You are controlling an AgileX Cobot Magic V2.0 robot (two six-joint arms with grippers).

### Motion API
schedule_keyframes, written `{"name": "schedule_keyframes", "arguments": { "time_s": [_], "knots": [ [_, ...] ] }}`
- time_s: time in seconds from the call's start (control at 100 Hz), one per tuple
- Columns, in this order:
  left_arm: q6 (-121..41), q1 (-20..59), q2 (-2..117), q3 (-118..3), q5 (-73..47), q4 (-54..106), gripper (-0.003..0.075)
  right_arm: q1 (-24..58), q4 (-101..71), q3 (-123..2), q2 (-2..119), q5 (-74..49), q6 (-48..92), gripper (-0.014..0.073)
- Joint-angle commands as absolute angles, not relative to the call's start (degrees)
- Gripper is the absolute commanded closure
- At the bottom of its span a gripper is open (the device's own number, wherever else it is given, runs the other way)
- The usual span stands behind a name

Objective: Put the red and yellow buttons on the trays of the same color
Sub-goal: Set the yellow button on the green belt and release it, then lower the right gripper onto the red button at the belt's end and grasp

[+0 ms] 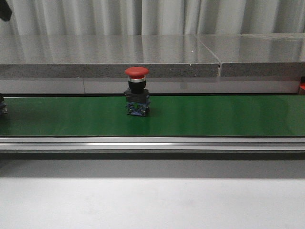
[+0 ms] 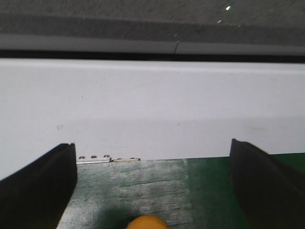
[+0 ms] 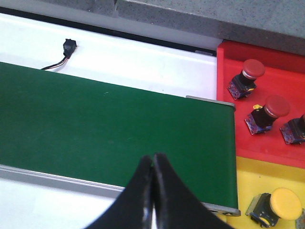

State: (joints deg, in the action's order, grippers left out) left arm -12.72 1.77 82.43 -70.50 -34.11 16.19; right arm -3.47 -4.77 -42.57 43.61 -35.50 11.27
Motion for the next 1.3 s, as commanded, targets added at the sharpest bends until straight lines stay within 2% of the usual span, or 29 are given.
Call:
{"name": "schedule_keyframes", "arguments": {
  "time_s": [0.0,0.26,0.72,0.82,0.89,1.18,1.29],
  "knots": [
    [-12.70,3.61,76.14,-71.73,-29.53,17.23,0.0083,-3.53,-4.47,-44.08,43.15,-32.10,11.69,0.0662],
    [-12.70,4.64,62.93,-63.67,-25.67,17.47,0.0083,-3.53,-4.47,-44.08,43.15,-32.10,11.69,0.0662],
    [-12.82,4.64,35.45,-40.49,-25.06,17.39,0.0100,-3.53,-4.47,-44.08,43.15,-32.10,11.69,0.0662],
    [-12.82,4.64,30.35,-36.85,-25.44,17.39,0.0175,-3.53,-4.47,-44.08,43.15,-32.10,11.69,0.0662],
    [-12.82,4.64,27.57,-34.56,-25.44,17.39,0.0260,-3.53,-4.47,-44.08,43.15,-32.10,11.69,0.0662],
    [-12.82,4.64,23.64,-30.28,-25.44,17.39,0.0726,-3.53,-4.47,-44.08,43.15,-32.10,11.69,0.0662],
    [-12.82,4.64,23.64,-30.28,-25.19,17.39,0.0739,-3.53,-4.47,-44.08,43.15,-32.09,11.69,0.0662]
  ]
}}
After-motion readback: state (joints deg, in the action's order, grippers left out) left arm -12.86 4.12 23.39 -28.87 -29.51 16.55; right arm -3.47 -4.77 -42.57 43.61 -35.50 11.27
